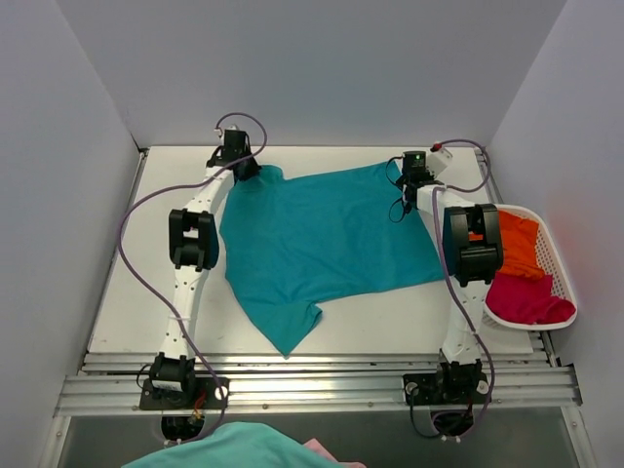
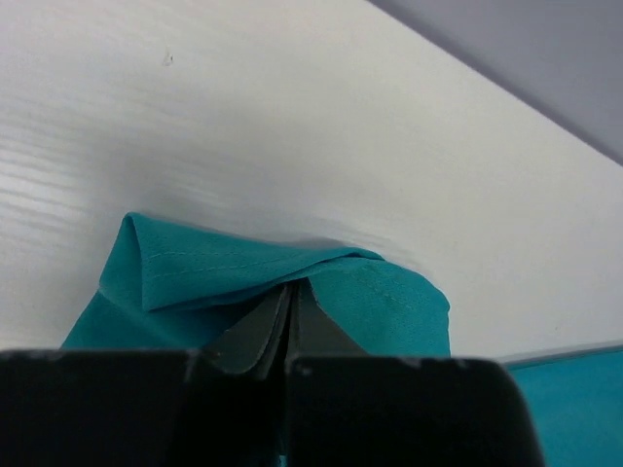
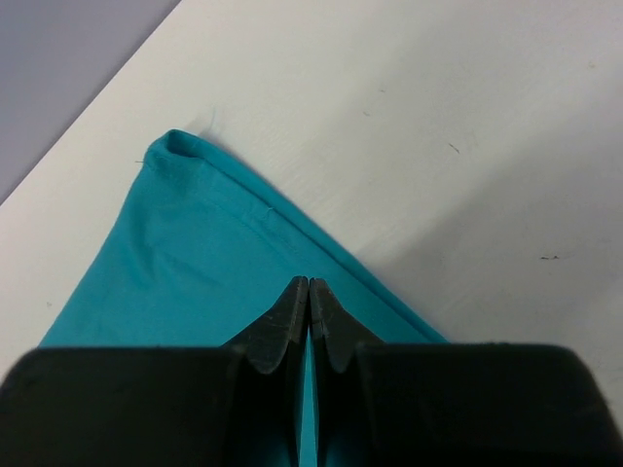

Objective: Fold and stack the t-shirts
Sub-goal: Flatten the tshirt out

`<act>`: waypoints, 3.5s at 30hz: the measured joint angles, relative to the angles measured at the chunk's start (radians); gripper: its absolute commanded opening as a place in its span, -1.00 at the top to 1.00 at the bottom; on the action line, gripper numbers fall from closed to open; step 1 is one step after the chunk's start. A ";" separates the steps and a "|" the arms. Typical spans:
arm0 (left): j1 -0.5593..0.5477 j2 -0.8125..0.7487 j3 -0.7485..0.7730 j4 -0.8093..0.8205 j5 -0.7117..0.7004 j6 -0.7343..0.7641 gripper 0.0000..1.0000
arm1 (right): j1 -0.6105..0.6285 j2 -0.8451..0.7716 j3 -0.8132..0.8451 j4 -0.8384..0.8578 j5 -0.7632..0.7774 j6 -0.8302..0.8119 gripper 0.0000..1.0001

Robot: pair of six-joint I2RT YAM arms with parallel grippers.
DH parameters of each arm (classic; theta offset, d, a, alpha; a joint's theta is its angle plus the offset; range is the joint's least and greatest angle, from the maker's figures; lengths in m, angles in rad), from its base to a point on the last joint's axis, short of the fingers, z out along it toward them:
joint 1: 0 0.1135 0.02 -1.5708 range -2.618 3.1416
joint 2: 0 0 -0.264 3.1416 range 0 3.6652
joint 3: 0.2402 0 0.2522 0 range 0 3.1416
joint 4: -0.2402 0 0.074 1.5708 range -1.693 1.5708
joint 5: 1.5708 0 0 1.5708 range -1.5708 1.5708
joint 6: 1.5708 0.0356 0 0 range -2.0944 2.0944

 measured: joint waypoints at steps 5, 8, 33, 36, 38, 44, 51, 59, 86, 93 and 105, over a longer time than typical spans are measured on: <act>0.021 0.074 0.098 0.038 0.035 -0.036 0.56 | -0.011 0.025 0.018 -0.001 -0.007 0.000 1.00; 0.039 0.102 0.109 0.144 0.093 -0.049 -0.63 | -0.013 0.036 0.027 0.003 -0.017 0.000 0.96; -0.060 -1.204 -1.064 0.578 -0.048 0.106 -0.89 | 0.300 -0.524 -0.262 0.104 0.281 -0.166 -0.97; -0.307 -1.418 -1.457 0.803 -0.164 0.234 -0.94 | 0.403 -0.691 -0.319 0.089 0.333 -0.180 -1.00; -0.427 -1.513 -1.715 0.985 -0.126 0.267 -0.89 | 0.392 -0.771 -0.349 0.072 0.224 -0.131 -0.99; -0.386 -1.533 -1.856 0.891 -0.116 0.146 -0.73 | 0.299 -0.821 -0.409 -0.142 0.129 -0.066 -0.99; -0.669 -1.714 -1.798 0.312 -0.499 -0.254 -0.88 | 0.486 -1.038 -0.543 -0.518 0.318 0.014 -1.00; -0.816 -1.812 -1.900 -0.055 -0.576 -0.589 -0.81 | 0.467 -1.189 -0.553 -0.675 0.463 0.098 -1.00; -0.949 -1.743 -2.140 0.132 -0.534 -0.853 -0.57 | 0.374 -1.052 -0.682 -0.513 0.338 0.071 -1.00; -0.872 -1.625 -2.148 0.254 -0.510 -0.837 0.95 | 0.361 -1.052 -0.683 -0.504 0.331 0.059 -0.99; -0.699 -2.045 -2.101 -0.037 -0.602 -0.697 0.95 | 0.295 -1.076 -0.763 -0.442 0.138 0.039 -0.97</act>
